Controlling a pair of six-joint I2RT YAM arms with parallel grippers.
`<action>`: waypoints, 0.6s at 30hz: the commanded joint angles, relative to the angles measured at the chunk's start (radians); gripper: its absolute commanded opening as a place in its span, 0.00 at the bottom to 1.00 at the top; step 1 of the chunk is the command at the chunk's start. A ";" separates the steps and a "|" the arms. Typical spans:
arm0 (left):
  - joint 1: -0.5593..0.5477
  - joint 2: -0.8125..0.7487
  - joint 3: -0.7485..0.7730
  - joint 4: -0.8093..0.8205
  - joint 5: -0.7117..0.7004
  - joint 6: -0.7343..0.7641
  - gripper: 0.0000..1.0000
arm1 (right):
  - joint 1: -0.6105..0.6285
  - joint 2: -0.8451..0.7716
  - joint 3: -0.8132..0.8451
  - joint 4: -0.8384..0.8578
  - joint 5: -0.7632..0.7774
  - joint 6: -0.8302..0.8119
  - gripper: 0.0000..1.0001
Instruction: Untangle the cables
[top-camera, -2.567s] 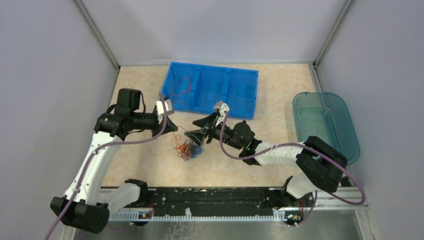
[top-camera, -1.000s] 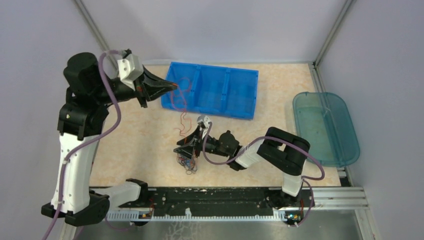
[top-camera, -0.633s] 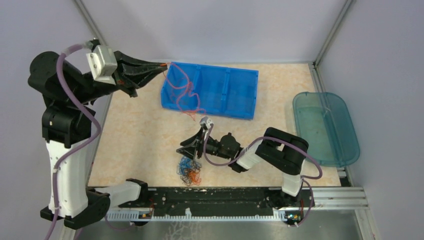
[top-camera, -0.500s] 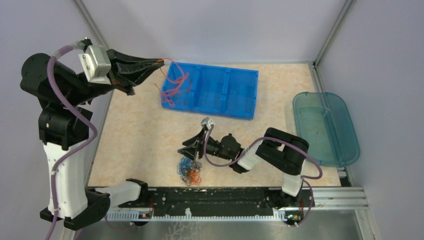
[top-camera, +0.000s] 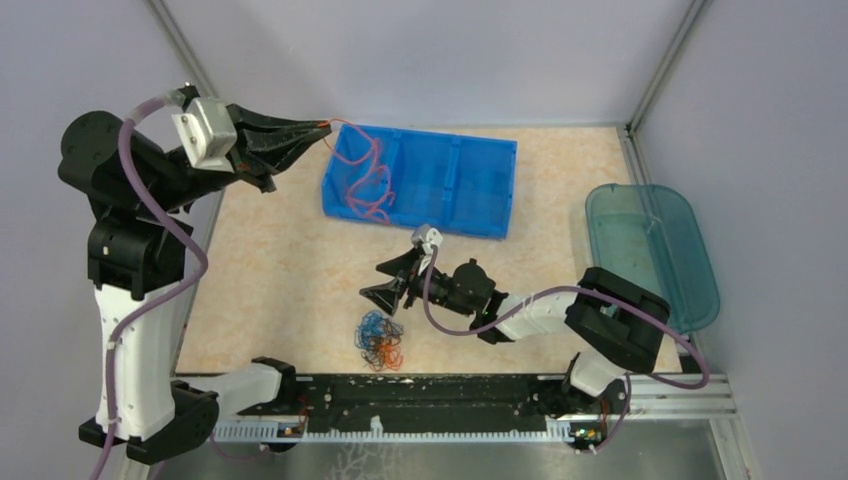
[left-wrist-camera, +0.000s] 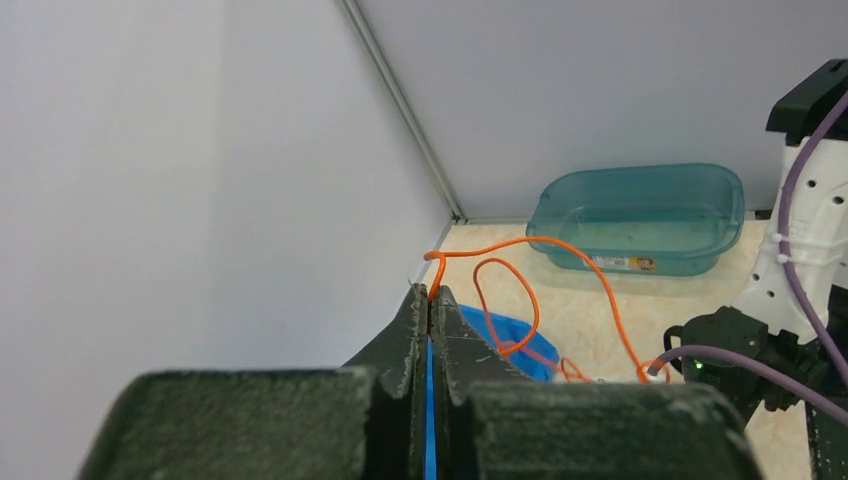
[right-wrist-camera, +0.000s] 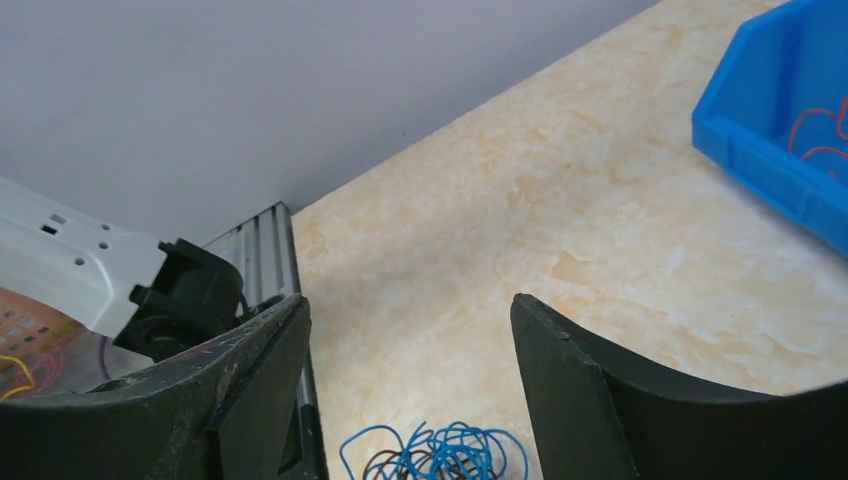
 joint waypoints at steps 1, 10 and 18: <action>-0.005 -0.011 -0.079 0.006 -0.051 0.069 0.00 | 0.004 -0.044 0.015 -0.039 0.042 -0.043 0.75; -0.005 0.043 -0.299 0.050 -0.305 0.243 0.00 | -0.026 -0.120 -0.021 -0.147 0.154 -0.037 0.74; 0.010 0.206 -0.426 0.149 -0.547 0.370 0.00 | -0.076 -0.258 -0.098 -0.237 0.243 -0.024 0.73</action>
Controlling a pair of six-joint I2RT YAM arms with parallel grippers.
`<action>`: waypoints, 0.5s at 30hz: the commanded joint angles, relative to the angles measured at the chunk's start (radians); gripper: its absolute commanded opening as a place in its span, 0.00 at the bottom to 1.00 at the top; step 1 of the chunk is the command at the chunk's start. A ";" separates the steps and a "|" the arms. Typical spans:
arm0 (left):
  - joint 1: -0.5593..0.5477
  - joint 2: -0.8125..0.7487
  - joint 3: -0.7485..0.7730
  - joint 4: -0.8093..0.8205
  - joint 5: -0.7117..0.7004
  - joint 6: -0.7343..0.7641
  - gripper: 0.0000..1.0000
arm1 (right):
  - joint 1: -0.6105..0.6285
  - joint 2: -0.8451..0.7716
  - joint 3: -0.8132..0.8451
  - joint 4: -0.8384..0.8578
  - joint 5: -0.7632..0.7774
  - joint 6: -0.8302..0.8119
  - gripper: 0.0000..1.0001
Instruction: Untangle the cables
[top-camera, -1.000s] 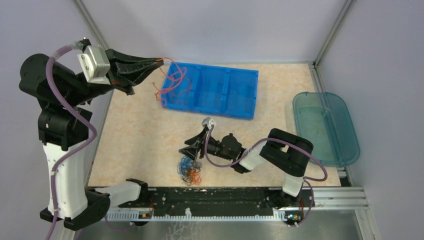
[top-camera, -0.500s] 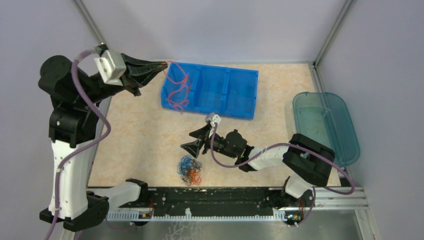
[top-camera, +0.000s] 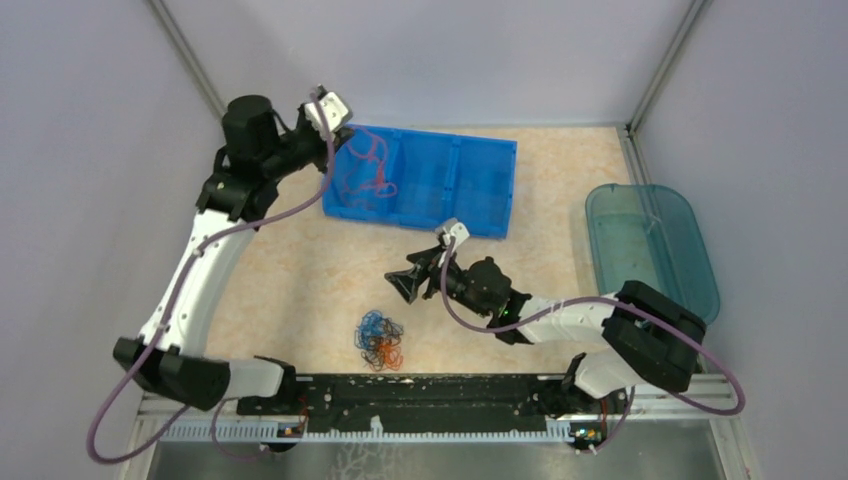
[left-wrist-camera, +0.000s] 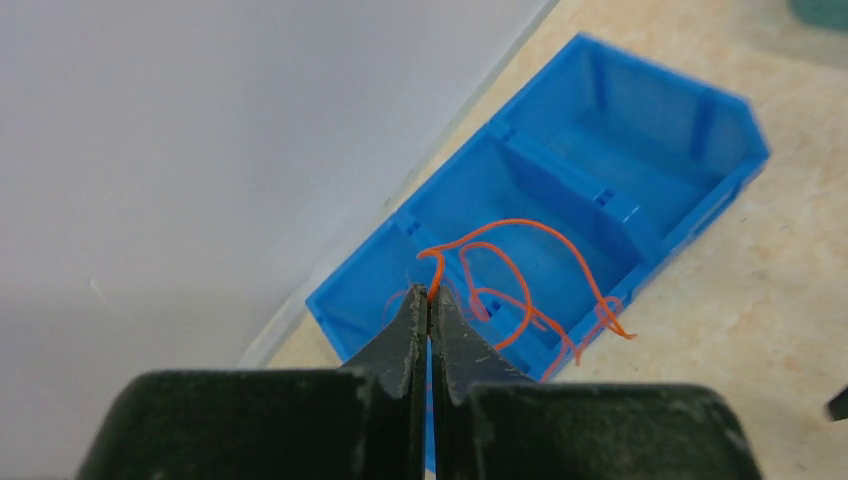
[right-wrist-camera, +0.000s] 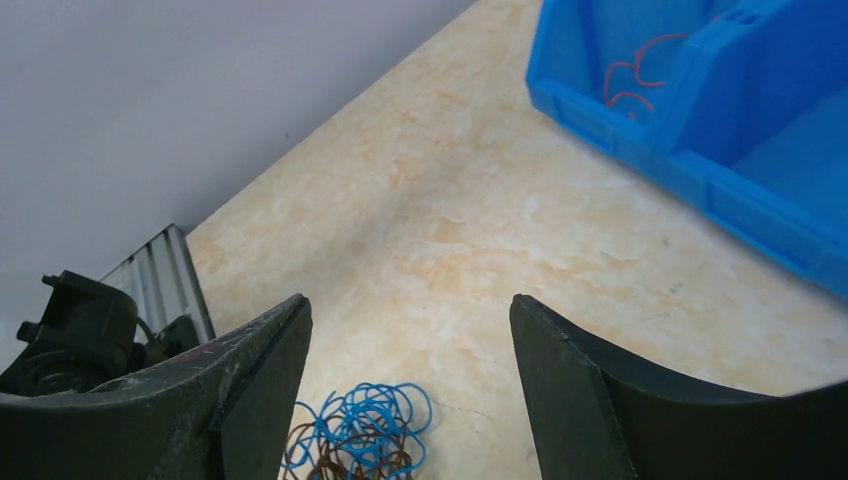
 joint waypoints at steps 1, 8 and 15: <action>0.016 0.087 -0.034 0.097 -0.170 0.085 0.00 | -0.033 -0.127 -0.046 -0.038 0.074 -0.007 0.73; 0.051 0.262 -0.006 0.185 -0.250 0.100 0.00 | -0.040 -0.275 -0.113 -0.144 0.111 -0.040 0.73; 0.067 0.409 0.024 0.260 -0.301 0.119 0.00 | -0.042 -0.312 -0.105 -0.197 0.116 -0.072 0.74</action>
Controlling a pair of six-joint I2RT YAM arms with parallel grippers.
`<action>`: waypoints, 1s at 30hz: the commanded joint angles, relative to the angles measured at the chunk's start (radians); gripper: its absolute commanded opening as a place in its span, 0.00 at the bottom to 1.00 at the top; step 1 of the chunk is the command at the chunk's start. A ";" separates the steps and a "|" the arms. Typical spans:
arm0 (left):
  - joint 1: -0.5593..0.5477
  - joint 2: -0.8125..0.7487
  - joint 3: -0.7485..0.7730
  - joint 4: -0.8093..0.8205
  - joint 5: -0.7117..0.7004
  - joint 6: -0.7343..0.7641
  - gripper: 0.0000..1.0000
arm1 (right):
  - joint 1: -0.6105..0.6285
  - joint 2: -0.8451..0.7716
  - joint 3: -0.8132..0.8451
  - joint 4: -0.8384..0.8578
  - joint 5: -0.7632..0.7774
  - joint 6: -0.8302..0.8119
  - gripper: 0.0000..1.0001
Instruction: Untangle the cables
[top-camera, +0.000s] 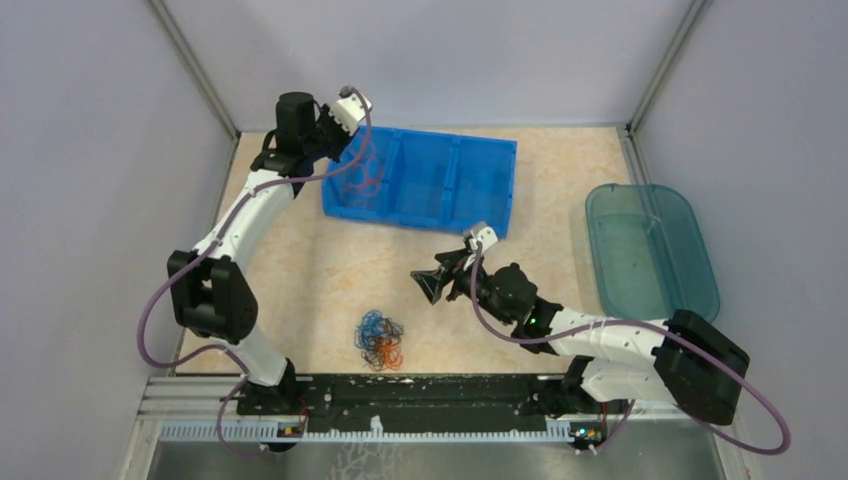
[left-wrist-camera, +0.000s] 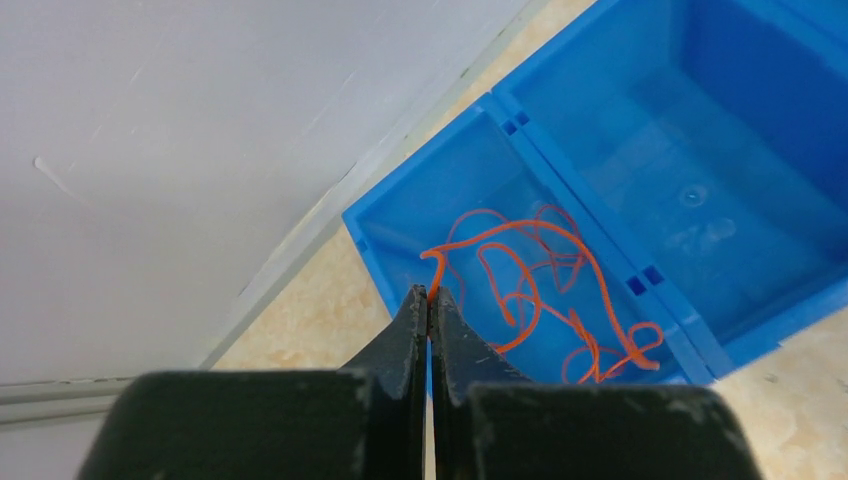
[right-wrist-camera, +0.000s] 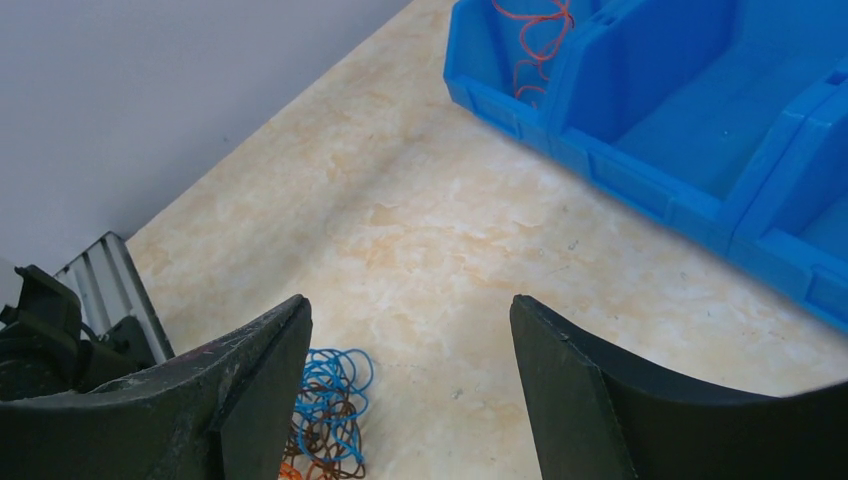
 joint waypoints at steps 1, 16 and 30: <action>0.013 0.076 0.053 0.099 -0.065 0.030 0.00 | -0.005 -0.035 0.019 -0.023 0.015 -0.043 0.74; 0.050 0.176 0.212 -0.099 0.001 0.007 1.00 | 0.000 0.059 0.126 -0.179 -0.442 -0.066 0.68; 0.073 -0.179 0.006 -0.358 0.242 -0.003 1.00 | 0.185 0.344 0.436 -0.694 -0.561 -0.243 0.61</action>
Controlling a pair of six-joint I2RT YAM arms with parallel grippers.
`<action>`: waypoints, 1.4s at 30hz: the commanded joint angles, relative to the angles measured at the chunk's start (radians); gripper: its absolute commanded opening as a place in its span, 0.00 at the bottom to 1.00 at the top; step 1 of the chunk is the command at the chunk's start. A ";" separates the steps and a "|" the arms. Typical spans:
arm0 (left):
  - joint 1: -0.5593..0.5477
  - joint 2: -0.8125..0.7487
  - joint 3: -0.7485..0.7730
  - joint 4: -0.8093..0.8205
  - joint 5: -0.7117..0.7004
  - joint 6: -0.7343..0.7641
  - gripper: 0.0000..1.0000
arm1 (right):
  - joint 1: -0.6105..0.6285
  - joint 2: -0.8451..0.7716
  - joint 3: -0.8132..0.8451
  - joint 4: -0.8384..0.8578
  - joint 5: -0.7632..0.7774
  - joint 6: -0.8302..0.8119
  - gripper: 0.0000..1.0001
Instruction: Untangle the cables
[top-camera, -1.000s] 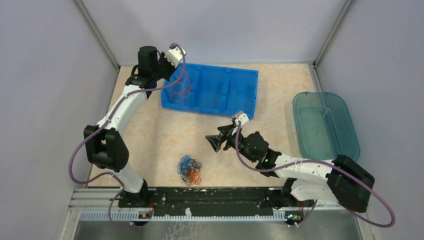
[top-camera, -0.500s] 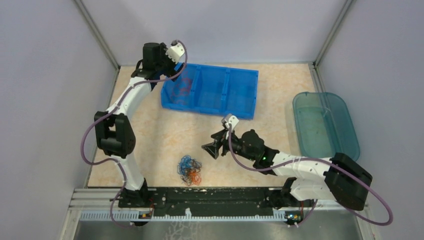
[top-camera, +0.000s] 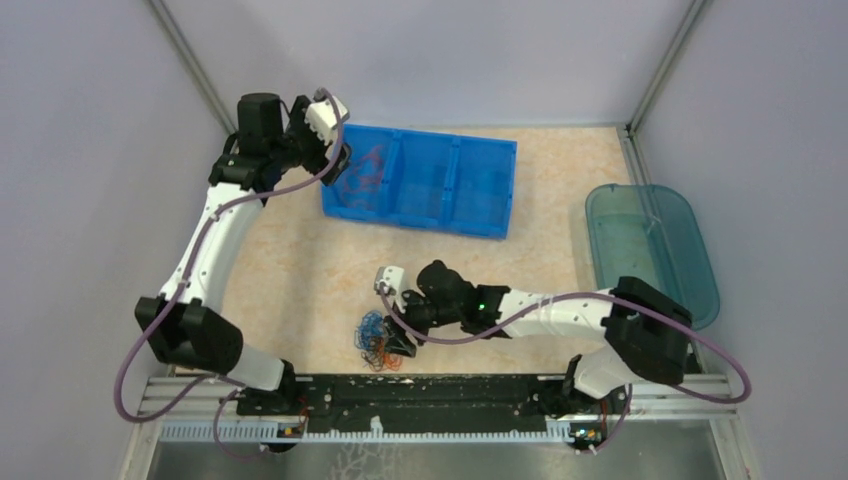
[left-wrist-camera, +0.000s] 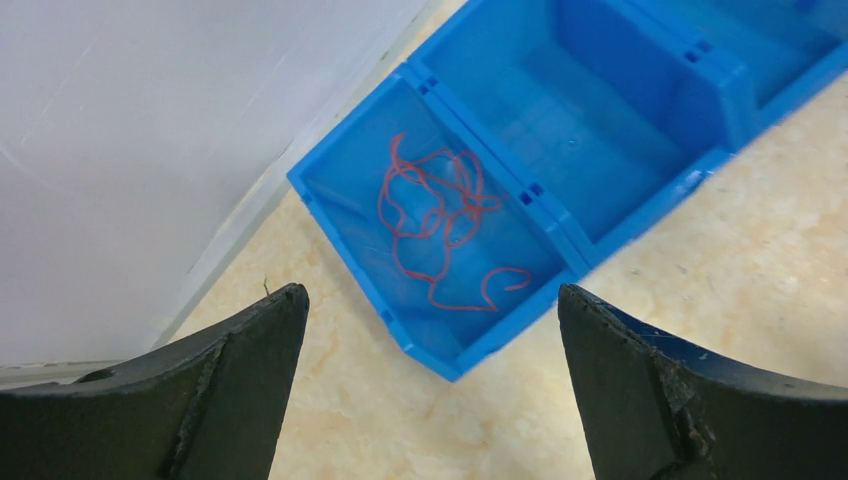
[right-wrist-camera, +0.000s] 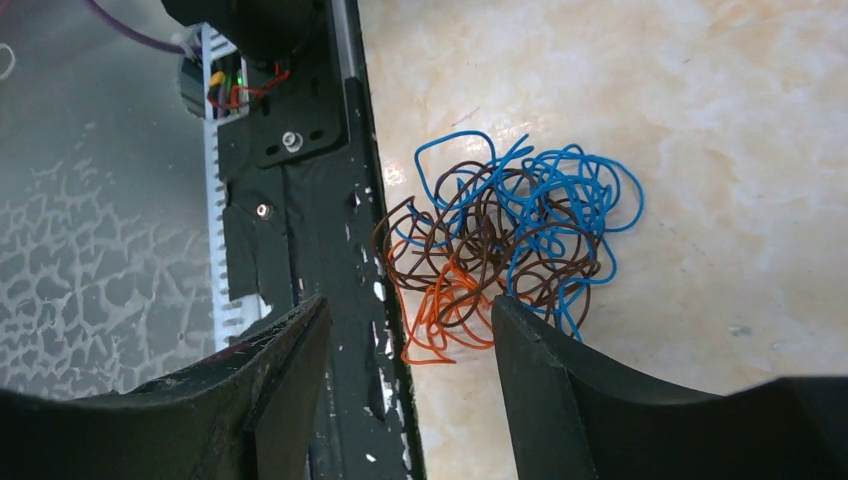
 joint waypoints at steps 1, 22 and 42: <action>0.006 -0.074 -0.057 -0.085 0.083 -0.005 1.00 | 0.033 0.103 0.135 -0.184 -0.037 -0.029 0.60; 0.006 -0.233 -0.123 -0.087 0.132 -0.031 1.00 | 0.055 0.276 0.227 -0.231 0.166 0.060 0.09; 0.002 -0.394 -0.312 -0.212 0.501 -0.009 1.00 | -0.174 -0.078 0.279 -0.243 -0.017 0.065 0.09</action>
